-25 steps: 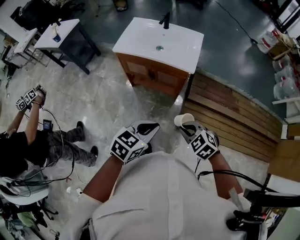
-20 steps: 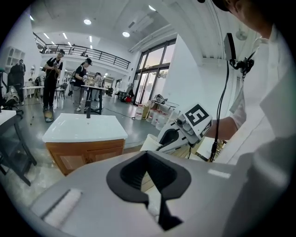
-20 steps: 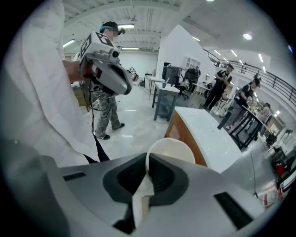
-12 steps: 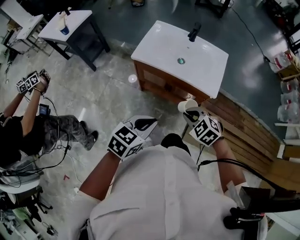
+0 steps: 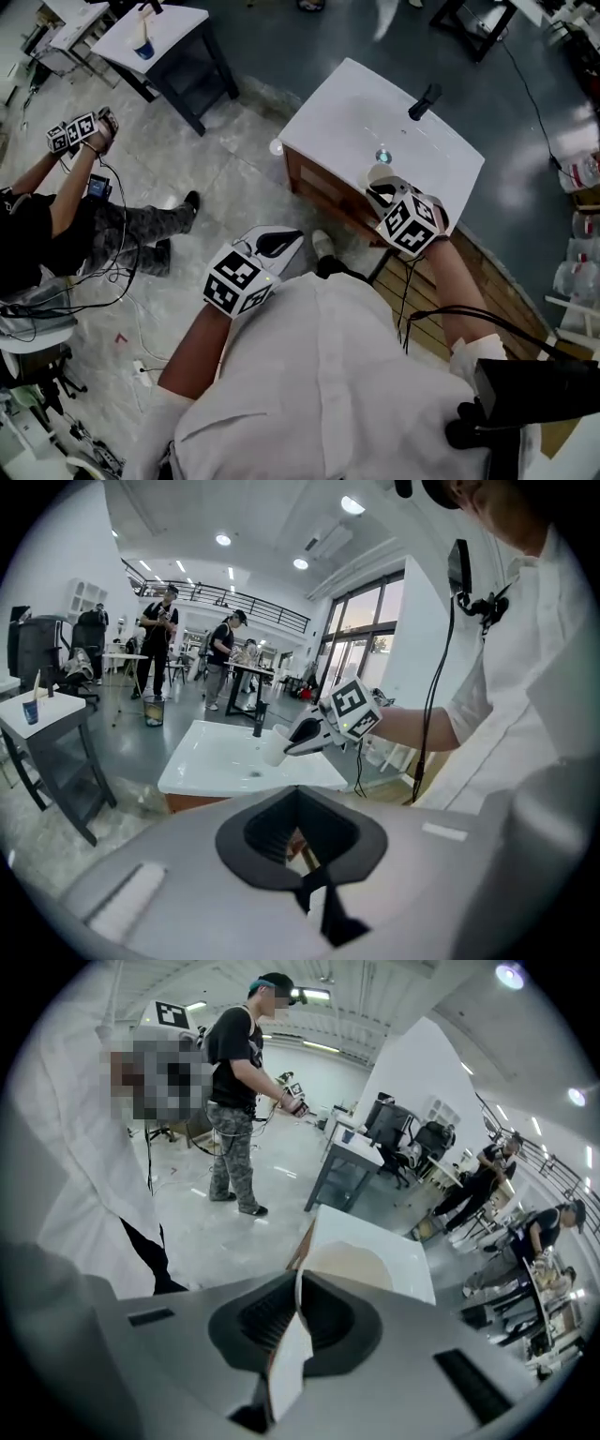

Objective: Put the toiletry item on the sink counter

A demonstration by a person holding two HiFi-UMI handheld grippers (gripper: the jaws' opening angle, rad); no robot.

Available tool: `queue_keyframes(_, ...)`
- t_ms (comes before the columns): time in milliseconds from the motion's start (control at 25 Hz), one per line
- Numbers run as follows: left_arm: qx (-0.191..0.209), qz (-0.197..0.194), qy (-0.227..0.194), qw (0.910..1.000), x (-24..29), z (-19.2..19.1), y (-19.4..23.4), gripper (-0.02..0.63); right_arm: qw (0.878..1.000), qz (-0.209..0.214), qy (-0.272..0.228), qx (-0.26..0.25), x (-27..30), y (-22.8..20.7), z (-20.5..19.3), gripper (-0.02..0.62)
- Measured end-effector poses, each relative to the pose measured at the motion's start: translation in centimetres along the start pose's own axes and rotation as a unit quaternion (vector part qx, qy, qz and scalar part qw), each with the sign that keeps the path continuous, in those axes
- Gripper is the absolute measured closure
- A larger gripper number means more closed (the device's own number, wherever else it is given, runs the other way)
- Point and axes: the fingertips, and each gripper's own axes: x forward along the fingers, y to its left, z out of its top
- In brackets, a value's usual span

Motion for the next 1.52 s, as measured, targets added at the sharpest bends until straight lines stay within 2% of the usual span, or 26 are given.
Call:
queue_keyframes(360, -0.042, 0.065, -0.015, 0.9969, 4.3, 5.3, 6.4, 0.600, 0.999, 0.037, -0.007, -0.039, 7.4, -13.9, 1.3, 0.581)
queue_keyframes(480, -0.062, 0.090, -0.021, 0.9937, 3.6, 5.1, 7.8, 0.600, 0.999, 0.034, -0.001, -0.030, 9.8, -16.9, 2.2, 0.581)
queue_keyframes(640, -0.084, 0.127, -0.027, 0.9880, 0.7, 3.2, 7.4, 0.600, 0.999, 0.023, 0.014, -0.025, 11.7, -18.1, 3.4, 0.581)
queue_keyframes(880, -0.124, 0.171, -0.029, 0.9771, 3.5, 5.3, 12.8, 0.600, 0.999, 0.025, 0.043, -0.007, 18.6, -28.5, 1.3, 0.581)
queue_keyframes(1040, -0.144, 0.190, -0.027, 0.9708, 3.0, 4.1, 13.3, 0.600, 0.997, 0.021, 0.071, 0.012, 20.6, -30.6, 0.0, 0.581)
queue_keyframes(1160, -0.157, 0.199, -0.026, 0.9669, 2.9, 3.5, 13.7, 0.600, 0.997, 0.034, 0.069, 0.030, 22.0, -31.5, -0.3, 0.581)
queue_keyframes(1520, -0.176, 0.208, -0.024, 0.9618, 3.7, 2.8, 14.1, 0.600, 0.995, 0.040, 0.088, 0.037, 24.3, -33.3, -2.1, 0.581)
